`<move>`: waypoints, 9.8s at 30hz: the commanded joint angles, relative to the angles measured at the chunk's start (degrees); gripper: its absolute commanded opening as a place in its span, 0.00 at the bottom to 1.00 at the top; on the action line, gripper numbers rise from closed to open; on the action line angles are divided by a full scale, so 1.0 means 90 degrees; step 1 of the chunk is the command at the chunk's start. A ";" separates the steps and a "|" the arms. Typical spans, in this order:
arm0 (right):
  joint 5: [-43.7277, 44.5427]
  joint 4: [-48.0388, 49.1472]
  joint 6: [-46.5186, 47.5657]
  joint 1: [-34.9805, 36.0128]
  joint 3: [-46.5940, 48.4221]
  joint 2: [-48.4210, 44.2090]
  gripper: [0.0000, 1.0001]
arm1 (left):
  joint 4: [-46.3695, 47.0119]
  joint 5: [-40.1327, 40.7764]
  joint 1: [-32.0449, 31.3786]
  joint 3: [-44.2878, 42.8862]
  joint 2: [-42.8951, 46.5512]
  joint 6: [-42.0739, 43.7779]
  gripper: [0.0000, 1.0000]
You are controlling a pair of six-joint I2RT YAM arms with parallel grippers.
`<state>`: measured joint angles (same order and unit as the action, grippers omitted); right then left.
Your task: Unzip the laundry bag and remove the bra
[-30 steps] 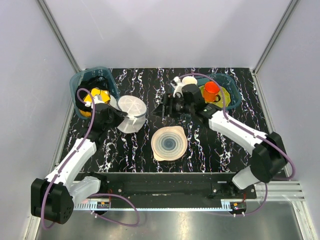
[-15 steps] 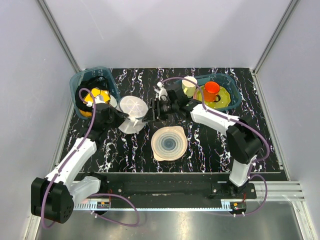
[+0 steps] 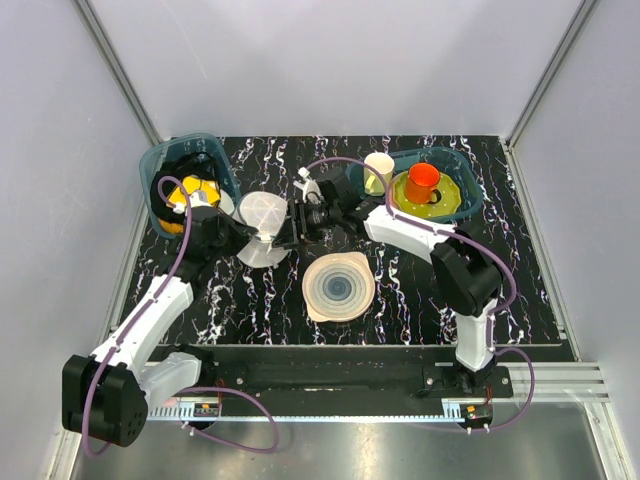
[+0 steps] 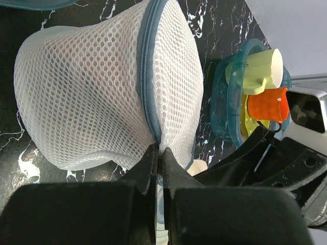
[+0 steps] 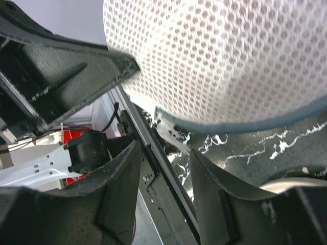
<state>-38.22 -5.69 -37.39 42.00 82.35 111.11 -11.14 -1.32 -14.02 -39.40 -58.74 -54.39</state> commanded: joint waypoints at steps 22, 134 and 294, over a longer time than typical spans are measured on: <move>-0.0129 0.0506 -0.0202 0.0119 0.0538 0.0418 0.33 | 0.0153 -0.0175 0.0015 -0.0154 0.0062 0.0047 0.00; 0.1317 0.0037 0.0296 -0.0340 -0.1581 -0.1974 0.00 | 0.1821 -0.1807 -0.0981 -0.0517 -0.1588 -0.0977 0.85; 0.2137 -0.0881 0.0902 -0.2010 -0.2353 -0.3732 0.76 | 0.0759 -0.2207 -0.0473 -0.1785 -0.1619 0.0789 0.39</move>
<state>-20.32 -13.45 -30.17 23.99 56.69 80.47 -7.77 -20.60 -18.37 -53.84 -77.30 -50.63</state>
